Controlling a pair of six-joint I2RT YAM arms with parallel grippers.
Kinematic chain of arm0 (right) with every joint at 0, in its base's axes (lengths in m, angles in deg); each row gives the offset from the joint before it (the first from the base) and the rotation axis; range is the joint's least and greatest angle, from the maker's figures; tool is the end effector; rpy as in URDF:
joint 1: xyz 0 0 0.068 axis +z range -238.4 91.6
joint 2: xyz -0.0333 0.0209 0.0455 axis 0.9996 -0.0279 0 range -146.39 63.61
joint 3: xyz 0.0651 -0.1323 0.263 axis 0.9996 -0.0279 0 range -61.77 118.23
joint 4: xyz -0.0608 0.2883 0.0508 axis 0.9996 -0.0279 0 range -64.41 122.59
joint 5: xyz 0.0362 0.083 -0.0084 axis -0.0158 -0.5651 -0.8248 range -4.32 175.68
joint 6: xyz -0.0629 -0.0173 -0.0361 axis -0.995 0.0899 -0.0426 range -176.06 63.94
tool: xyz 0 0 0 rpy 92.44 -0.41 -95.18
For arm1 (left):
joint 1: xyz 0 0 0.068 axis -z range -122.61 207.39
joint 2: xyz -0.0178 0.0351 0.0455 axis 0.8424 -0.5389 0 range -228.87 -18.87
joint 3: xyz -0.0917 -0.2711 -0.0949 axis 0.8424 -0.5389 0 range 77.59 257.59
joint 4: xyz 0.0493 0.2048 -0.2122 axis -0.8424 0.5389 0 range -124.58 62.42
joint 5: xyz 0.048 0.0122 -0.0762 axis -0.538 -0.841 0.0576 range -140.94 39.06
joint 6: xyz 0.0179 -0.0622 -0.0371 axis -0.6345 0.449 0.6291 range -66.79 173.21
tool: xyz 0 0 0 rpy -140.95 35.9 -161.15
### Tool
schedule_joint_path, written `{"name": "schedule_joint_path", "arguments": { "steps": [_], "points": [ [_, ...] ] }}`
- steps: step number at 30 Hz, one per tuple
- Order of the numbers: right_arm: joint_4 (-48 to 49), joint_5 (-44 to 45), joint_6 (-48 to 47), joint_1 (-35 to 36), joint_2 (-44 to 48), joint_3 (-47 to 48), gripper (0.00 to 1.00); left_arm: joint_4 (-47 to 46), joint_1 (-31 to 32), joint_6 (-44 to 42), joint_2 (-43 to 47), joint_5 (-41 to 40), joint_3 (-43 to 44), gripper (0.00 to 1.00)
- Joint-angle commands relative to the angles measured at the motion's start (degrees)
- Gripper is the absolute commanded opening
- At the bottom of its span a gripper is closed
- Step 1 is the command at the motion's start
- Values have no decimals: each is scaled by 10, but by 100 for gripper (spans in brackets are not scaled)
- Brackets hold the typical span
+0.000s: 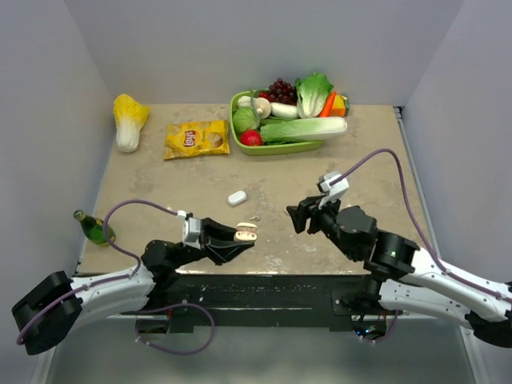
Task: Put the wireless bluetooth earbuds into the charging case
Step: Pick up the earbud from the center of the board.
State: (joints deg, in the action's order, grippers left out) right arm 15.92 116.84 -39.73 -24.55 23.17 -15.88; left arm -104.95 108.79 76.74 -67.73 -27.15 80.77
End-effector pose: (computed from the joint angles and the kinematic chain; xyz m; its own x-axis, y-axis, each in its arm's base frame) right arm 0.1169 0.1648 0.3659 -0.2354 0.0665 -0.9696 -0.4984 0.8482 0.1792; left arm 0.0977 -0.1627 0.2276 -0.1377 -0.4128 -0.9003 0.9694 0.1305 -0.2081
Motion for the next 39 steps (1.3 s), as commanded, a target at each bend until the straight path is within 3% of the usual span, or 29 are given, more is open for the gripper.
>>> {"name": "schedule_joint_path", "arguments": {
  "steps": [1,2,5,10,14,16,19,23,30,33,39],
  "points": [
    [49,1,60,-37,-11,-54,66,-252,-2,47,-32,-66,-69,0],
    [57,-11,69,-45,-23,-62,68,-281,-2,50,-42,-70,-73,3],
    [68,-23,86,-73,-52,-82,67,-290,-2,57,-67,-72,-71,0],
    [109,-75,109,-116,-140,-122,56,-260,-1,42,-44,-115,-79,0],
    [185,-114,117,-123,-197,-146,40,-160,11,0,25,-156,-81,0],
    [234,-161,114,-123,-239,-154,38,-82,22,-21,77,-175,-74,0],
    [268,-190,100,-124,-305,-135,40,9,35,-37,141,-220,-67,0],
    [294,-223,98,-123,-383,-103,50,62,39,-49,191,-236,-75,0],
    [336,-224,106,-123,-456,-64,51,113,41,-38,229,-252,-80,0],
    [333,-217,92,-123,-484,-41,46,118,41,-32,232,-254,-81,0],
    [319,-193,89,-122,-488,-47,25,150,42,-29,248,-252,-77,0]
  ]
}}
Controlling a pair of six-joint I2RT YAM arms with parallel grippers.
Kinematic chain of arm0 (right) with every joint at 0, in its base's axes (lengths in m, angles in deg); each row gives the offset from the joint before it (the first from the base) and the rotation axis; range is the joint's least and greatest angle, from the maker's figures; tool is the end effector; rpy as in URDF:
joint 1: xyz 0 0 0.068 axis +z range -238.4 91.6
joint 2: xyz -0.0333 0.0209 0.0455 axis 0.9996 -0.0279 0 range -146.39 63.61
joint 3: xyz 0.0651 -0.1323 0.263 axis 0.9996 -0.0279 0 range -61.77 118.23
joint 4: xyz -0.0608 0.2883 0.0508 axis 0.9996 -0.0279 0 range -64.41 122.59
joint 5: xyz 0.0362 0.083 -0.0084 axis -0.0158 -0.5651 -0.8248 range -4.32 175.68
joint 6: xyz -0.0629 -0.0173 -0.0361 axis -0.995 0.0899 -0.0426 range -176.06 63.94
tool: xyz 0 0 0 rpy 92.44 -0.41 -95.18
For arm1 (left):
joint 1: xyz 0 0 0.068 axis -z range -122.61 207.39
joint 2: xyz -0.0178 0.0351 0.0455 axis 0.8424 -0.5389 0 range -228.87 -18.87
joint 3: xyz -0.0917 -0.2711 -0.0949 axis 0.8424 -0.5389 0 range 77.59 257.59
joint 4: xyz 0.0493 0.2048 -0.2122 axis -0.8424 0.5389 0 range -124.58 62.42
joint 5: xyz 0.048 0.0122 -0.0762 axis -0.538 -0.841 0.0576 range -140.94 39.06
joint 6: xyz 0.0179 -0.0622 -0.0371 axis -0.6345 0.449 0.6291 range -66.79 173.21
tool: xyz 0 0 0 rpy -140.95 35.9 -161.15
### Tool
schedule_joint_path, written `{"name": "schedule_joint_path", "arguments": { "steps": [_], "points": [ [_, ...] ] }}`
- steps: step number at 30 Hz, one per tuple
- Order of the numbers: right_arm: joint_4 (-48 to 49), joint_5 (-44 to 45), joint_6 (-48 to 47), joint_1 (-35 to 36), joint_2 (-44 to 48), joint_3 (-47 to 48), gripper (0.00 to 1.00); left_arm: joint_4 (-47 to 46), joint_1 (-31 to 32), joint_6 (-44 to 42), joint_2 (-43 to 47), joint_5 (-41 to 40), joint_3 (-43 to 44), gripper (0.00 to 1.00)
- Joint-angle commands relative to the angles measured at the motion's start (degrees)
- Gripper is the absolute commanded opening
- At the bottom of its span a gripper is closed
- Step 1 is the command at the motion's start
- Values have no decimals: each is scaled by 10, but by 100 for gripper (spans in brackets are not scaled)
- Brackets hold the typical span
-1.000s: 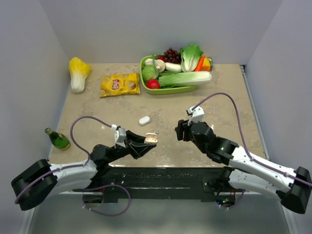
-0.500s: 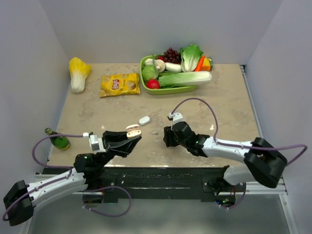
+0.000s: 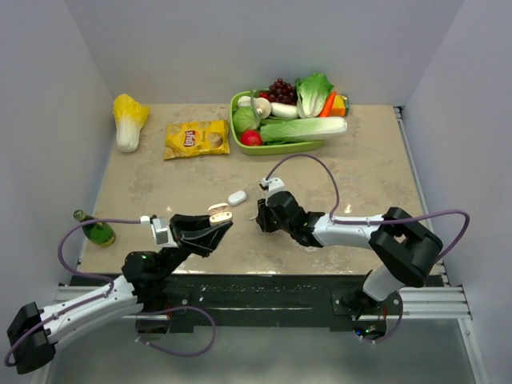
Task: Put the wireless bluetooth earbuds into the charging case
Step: Pick up the earbud from the center of the board.
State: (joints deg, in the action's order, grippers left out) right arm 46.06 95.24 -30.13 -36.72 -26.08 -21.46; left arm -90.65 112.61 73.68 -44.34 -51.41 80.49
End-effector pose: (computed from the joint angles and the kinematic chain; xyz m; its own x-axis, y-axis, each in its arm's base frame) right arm 0.2308 0.2755 0.1504 -0.6289 -0.1003 -0.7710 -0.4618 0.8460 0.2666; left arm 0.0888 -0.1269 0.2612 0.0092 -0.6261 -0.7797 0.8759 0.3812 -0.2957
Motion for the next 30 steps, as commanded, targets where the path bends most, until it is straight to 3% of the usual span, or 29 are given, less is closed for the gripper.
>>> {"name": "schedule_joint_path", "arguments": {
  "steps": [1,7,14,30],
  "points": [
    [16,24,-9,-1,0,7,20,11,3,2,15,-11,-75,0],
    [18,18,-10,-1,-30,6,11,10,3,2,5,-8,-74,0],
    [20,21,-14,-1,-62,19,10,18,4,2,9,-3,-74,0],
    [-20,78,-44,-1,-100,71,21,23,5,-3,6,-3,-79,0]
  ]
}}
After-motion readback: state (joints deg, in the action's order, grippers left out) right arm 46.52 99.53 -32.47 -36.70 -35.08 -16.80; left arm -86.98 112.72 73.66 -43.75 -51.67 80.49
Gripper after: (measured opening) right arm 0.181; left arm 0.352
